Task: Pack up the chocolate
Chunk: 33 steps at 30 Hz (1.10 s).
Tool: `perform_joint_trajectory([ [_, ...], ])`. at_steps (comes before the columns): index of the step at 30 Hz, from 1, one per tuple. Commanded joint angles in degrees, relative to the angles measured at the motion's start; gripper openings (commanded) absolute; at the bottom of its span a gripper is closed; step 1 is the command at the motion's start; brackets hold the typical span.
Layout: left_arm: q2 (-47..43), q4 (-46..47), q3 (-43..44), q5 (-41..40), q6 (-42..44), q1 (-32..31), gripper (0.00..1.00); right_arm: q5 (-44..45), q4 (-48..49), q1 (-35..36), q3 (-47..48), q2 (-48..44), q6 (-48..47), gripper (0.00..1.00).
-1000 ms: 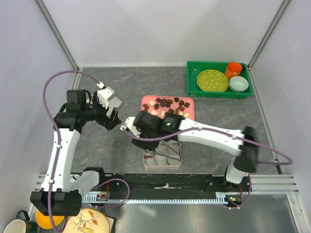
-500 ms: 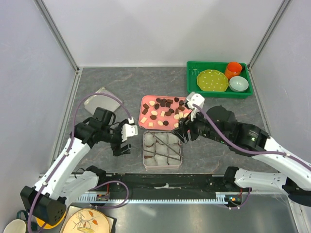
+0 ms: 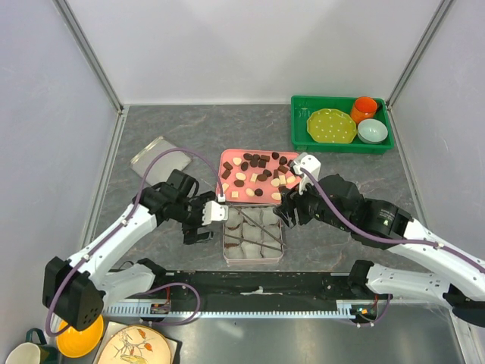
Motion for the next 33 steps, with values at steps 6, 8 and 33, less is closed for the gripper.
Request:
perform_joint_trajectory([
  [6,4.2,6.6,-2.1,-2.8,2.4,-2.8,0.93,1.3,2.4,-0.8,-2.2,-1.1,1.8,0.65],
  [8,4.1,7.4,-3.1,-3.8,1.9,-3.3,0.88,1.0,2.4,-1.2,-2.3,-0.7,1.6,0.65],
  [33,5.9,11.5,-4.3,-7.3,-2.0,-8.5,0.06,-0.4,1.9,-2.6,-3.6,-1.5,3.1,0.64],
])
